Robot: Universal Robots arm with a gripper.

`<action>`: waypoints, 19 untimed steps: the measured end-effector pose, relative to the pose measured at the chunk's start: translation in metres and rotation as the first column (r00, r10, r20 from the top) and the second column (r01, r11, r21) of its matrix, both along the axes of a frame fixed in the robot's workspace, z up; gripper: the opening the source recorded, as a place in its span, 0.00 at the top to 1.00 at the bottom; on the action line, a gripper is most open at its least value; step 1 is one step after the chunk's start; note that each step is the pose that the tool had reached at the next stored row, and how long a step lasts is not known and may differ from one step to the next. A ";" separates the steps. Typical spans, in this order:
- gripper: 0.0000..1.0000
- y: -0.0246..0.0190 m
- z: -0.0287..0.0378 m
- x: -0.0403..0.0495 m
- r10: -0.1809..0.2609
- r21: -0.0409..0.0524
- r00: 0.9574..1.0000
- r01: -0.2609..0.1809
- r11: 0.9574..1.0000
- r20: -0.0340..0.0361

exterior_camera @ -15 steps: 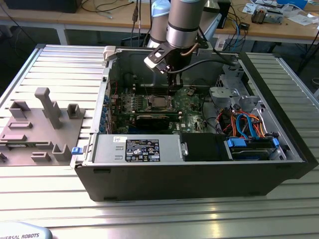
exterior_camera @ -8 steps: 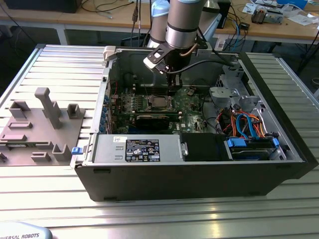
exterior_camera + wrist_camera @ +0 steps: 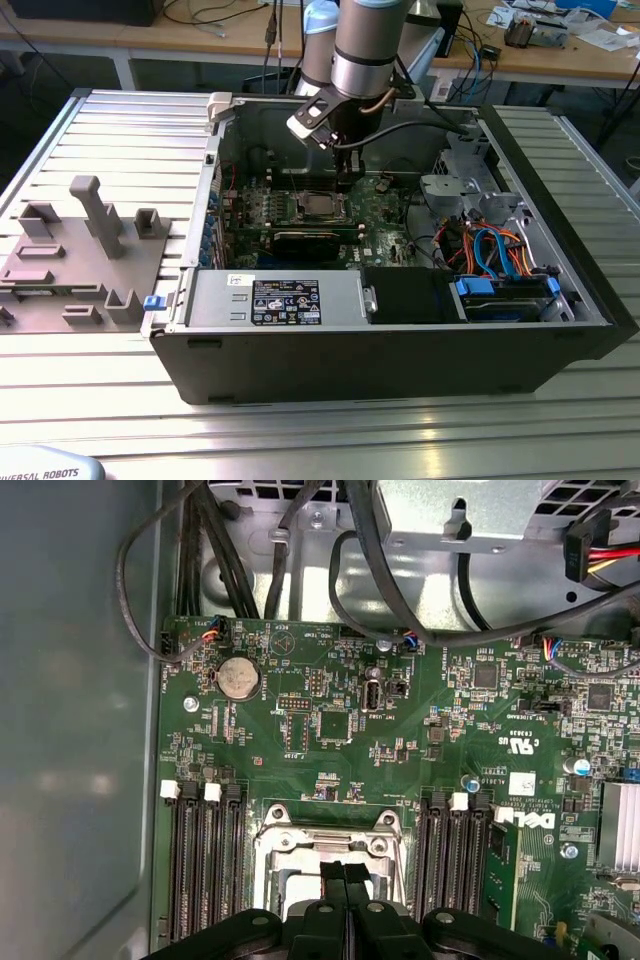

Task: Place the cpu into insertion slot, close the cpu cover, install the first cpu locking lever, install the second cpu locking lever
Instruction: 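Close the cpu cover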

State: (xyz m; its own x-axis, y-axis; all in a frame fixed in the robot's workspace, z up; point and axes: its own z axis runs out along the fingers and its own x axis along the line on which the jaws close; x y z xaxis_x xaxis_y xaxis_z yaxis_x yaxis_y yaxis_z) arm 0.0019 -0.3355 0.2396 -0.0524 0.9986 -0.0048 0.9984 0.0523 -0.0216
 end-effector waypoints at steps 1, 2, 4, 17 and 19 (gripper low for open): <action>0.89 0.0000 -0.0001 -0.0001 0.000 0.000 1.000 0.000 1.000 0.000; 0.89 0.0000 -0.0002 -0.0002 0.000 0.000 1.000 0.000 1.000 0.000; 0.89 0.0000 -0.0007 -0.0005 0.000 0.000 1.000 0.000 1.000 0.000; 0.89 0.0000 -0.0038 -0.0027 0.000 0.000 1.000 0.000 1.000 0.000; 0.89 0.0000 -0.0041 -0.0029 0.000 0.000 1.000 0.000 1.000 0.000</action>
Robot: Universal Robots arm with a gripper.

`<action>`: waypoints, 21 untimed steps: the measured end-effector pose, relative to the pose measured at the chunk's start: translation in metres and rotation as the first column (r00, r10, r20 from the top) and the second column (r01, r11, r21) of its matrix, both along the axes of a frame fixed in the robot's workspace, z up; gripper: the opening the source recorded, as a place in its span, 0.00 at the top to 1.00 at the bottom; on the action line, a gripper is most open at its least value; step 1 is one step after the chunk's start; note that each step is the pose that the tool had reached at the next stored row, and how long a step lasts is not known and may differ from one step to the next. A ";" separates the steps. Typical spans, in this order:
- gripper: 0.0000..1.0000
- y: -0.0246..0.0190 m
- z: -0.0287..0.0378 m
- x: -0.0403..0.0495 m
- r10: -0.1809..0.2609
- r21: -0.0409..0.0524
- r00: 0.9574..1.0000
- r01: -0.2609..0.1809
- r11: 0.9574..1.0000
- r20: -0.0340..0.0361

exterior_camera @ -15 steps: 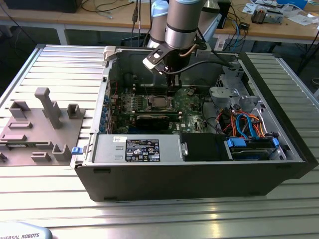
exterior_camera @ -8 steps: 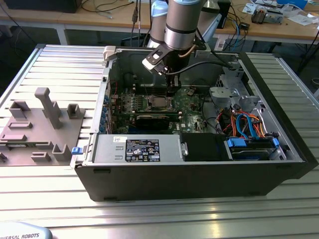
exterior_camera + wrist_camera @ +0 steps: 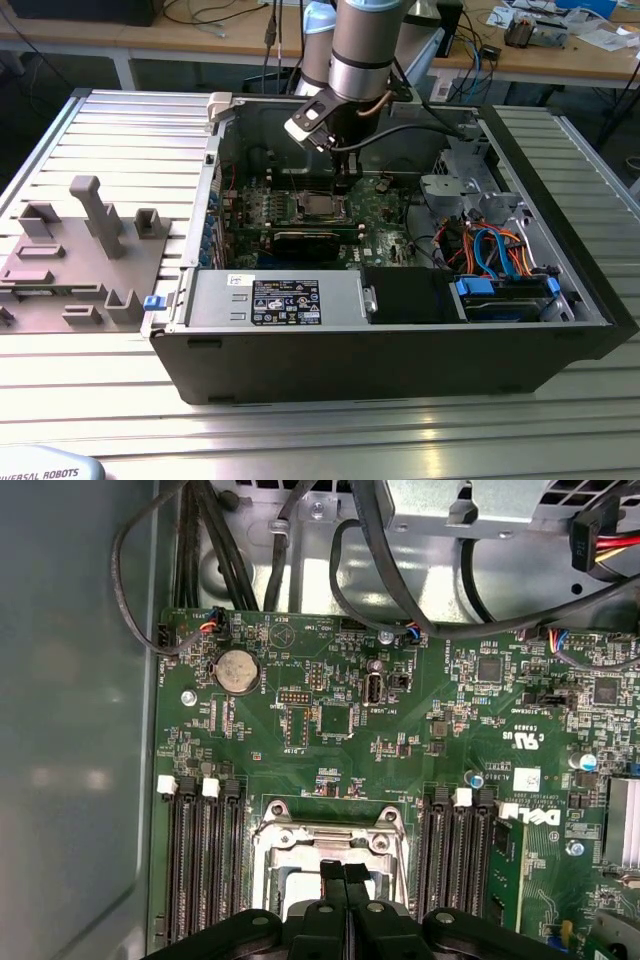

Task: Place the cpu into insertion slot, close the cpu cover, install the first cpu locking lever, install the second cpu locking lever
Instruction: 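Close the cpu cover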

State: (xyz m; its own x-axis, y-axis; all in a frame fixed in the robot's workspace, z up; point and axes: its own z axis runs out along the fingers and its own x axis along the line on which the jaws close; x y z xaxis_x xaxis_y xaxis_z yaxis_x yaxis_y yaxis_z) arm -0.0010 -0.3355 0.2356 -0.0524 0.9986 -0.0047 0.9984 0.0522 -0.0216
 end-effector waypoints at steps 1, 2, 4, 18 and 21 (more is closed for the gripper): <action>0.89 0.0000 -0.0001 -0.0001 0.000 0.000 1.000 0.000 1.000 0.000; 0.89 0.0000 -0.0002 -0.0002 0.000 0.000 1.000 0.000 1.000 0.000; 0.89 0.0000 -0.0005 -0.0004 0.000 0.000 1.000 0.000 1.000 0.000; 0.89 0.0000 -0.0059 -0.0091 0.000 0.000 1.000 0.000 1.000 0.000; 0.89 0.0000 -0.0089 -0.0127 0.000 0.000 1.000 0.000 1.000 0.000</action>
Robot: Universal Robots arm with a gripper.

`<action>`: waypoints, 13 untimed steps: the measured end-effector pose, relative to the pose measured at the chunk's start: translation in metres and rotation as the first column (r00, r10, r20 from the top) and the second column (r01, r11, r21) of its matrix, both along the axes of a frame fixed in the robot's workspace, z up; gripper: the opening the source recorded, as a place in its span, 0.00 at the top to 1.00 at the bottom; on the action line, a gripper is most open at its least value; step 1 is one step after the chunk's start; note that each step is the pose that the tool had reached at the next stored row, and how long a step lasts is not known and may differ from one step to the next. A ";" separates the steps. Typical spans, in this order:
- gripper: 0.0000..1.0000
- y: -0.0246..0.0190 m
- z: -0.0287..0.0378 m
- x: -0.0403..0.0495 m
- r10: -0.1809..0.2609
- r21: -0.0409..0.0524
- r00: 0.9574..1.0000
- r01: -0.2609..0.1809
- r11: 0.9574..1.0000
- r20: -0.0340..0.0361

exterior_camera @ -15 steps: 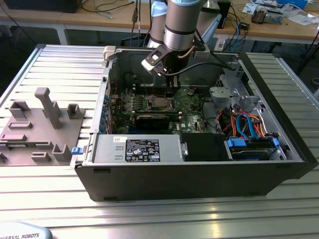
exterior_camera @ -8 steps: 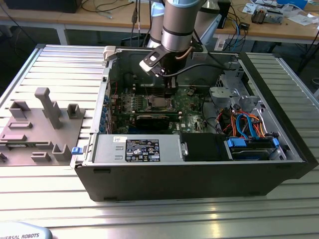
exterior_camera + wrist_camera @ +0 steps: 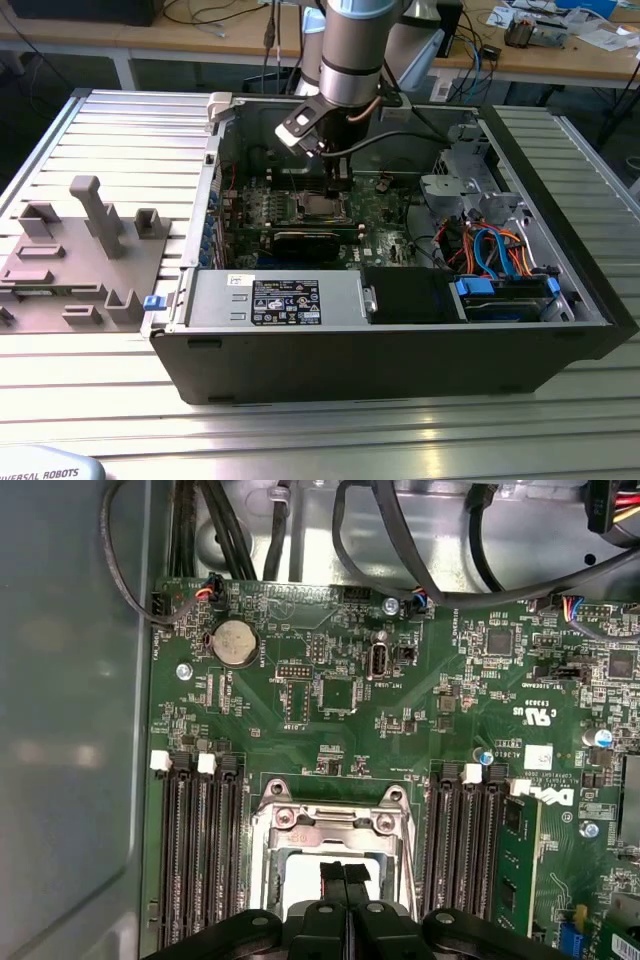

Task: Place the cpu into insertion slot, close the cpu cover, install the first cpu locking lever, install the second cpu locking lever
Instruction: 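Close the cpu cover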

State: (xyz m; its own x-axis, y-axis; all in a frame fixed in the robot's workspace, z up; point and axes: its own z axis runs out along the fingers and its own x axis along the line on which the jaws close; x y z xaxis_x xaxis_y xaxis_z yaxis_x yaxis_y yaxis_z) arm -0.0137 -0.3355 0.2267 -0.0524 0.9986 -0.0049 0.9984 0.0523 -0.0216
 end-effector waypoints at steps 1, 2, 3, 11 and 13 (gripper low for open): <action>0.89 0.0000 -0.0012 -0.0014 0.000 0.000 1.000 0.000 1.000 0.000; 0.89 0.0000 -0.0015 -0.0018 0.000 0.000 1.000 0.000 1.000 0.000; 0.89 0.0000 -0.0016 -0.0020 0.000 0.000 1.000 0.000 1.000 0.000; 0.89 0.0000 -0.0031 -0.0034 0.000 0.000 1.000 0.000 1.000 0.000; 0.89 0.0000 -0.0033 -0.0037 0.000 0.000 1.000 0.000 1.000 0.000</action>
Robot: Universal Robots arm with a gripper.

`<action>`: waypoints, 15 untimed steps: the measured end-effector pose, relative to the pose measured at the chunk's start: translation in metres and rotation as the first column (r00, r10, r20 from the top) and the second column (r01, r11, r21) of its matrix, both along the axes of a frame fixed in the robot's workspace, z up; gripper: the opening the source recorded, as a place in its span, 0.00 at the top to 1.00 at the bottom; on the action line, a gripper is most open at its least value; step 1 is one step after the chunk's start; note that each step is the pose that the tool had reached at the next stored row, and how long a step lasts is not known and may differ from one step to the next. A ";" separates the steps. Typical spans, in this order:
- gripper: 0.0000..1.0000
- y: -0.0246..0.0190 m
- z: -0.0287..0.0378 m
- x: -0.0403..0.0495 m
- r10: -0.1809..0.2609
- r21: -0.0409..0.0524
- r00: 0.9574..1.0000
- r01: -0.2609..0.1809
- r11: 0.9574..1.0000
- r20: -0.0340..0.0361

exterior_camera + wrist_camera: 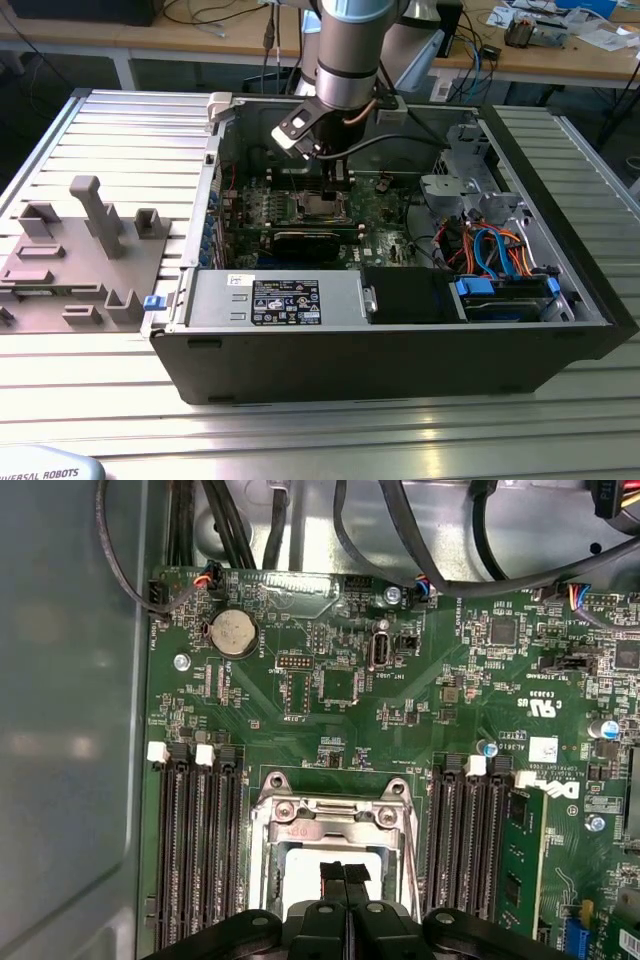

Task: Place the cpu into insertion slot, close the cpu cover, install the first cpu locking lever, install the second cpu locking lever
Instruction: 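Close the cpu cover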

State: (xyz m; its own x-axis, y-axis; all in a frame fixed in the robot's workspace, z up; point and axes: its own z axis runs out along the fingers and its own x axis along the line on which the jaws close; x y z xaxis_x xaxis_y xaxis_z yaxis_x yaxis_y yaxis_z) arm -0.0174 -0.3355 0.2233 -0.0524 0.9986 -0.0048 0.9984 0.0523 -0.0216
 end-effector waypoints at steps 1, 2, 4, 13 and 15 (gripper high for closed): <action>0.89 0.0000 -0.0002 -0.0002 0.000 0.000 1.000 0.000 1.000 0.000; 0.89 0.0000 -0.0004 -0.0004 0.000 0.000 1.000 0.000 1.000 0.000; 0.89 0.0000 -0.0007 -0.0007 0.000 0.000 1.000 0.000 1.000 0.000; 0.89 0.0000 -0.0019 -0.0020 0.000 0.000 1.000 0.000 1.000 0.000; 0.89 0.0000 -0.0022 -0.0024 0.000 0.000 1.000 0.000 1.000 0.000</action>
